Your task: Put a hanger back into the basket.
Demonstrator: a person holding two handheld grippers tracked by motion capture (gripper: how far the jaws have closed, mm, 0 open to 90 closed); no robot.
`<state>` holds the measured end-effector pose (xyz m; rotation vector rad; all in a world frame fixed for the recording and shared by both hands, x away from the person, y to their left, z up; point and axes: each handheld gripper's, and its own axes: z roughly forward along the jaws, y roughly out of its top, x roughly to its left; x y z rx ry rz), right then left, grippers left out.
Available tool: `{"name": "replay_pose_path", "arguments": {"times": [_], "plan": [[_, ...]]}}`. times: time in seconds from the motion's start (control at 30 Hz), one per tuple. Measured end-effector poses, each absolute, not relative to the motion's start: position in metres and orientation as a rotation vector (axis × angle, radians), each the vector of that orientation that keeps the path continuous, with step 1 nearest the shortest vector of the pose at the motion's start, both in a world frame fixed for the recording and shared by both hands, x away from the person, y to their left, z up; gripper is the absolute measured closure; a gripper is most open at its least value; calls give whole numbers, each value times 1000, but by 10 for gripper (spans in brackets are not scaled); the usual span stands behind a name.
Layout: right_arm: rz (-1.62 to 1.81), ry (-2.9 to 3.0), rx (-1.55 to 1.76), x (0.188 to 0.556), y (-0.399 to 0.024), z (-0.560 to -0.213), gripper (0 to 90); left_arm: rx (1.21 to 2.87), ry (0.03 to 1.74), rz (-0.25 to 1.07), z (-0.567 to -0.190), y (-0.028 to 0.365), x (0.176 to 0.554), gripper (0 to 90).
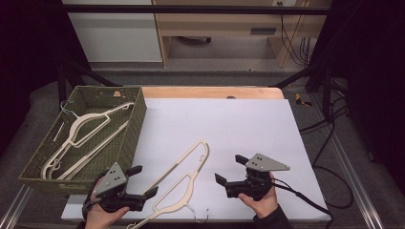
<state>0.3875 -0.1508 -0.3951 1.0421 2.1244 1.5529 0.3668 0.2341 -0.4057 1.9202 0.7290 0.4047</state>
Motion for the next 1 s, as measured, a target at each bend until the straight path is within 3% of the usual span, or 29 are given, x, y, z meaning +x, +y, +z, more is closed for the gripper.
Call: {"name": "replay_pose_path", "arguments": {"times": [0.33,0.63,1.0], "plan": [[1522,2229,1035,378,-115,-407,100,1965,754,338,-428,227,372,129],[1422,2381,1015,368,-86,-429,196,1975,738,350,-430,224,368,133],[1329,2493,1024,361,-66,-458,405,1979,739,347,-433,221,366,132]]}}
